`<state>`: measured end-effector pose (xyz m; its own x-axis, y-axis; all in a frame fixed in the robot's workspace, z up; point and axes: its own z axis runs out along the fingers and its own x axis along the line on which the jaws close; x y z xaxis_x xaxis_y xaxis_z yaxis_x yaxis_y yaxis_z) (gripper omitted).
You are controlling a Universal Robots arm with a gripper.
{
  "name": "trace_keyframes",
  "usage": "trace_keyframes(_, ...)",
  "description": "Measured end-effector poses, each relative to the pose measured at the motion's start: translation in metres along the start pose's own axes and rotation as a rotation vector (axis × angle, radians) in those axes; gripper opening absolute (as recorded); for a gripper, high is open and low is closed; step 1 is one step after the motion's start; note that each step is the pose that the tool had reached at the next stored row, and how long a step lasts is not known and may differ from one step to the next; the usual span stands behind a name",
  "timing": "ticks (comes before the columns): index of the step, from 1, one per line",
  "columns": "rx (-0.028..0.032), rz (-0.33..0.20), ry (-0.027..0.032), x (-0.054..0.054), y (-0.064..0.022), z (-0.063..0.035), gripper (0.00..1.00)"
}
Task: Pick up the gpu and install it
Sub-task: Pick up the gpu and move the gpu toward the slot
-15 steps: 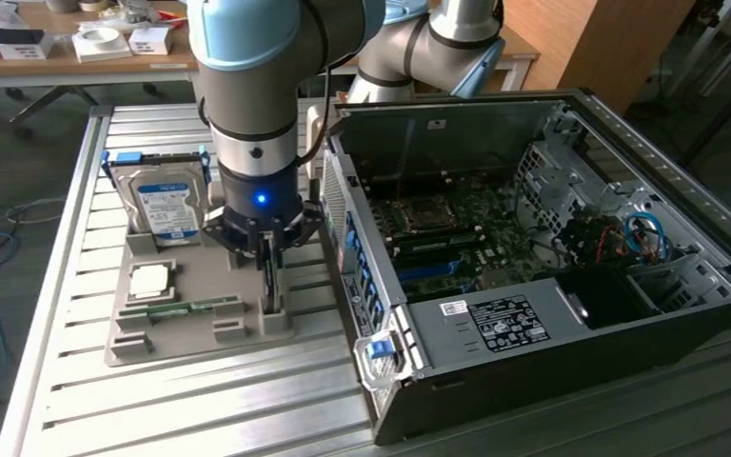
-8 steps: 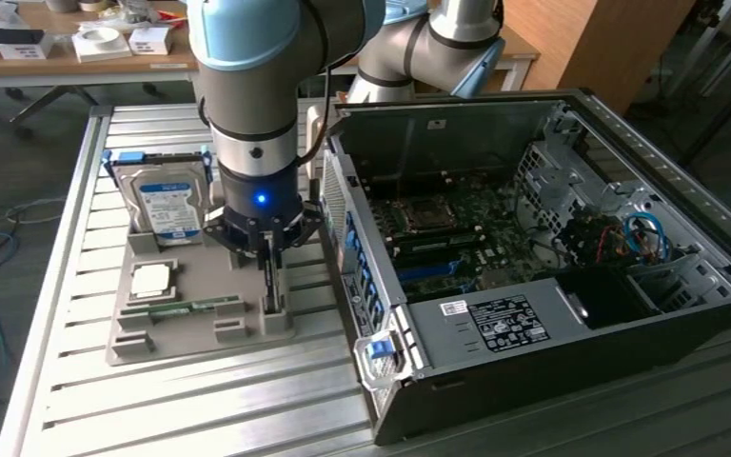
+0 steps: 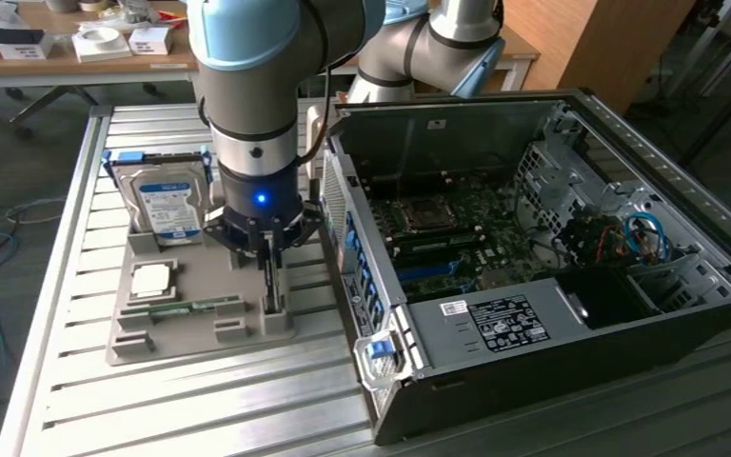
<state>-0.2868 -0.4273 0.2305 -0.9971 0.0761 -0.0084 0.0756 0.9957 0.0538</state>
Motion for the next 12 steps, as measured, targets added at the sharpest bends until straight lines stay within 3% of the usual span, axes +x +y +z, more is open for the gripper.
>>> trace_keyframes(7,-0.0006,0.000,-0.0001,0.000,0.0006,-0.0114,0.26)
trace_keyframes(12,-0.0011,0.000,-0.0025,0.000,0.0014,-0.0275,0.26)
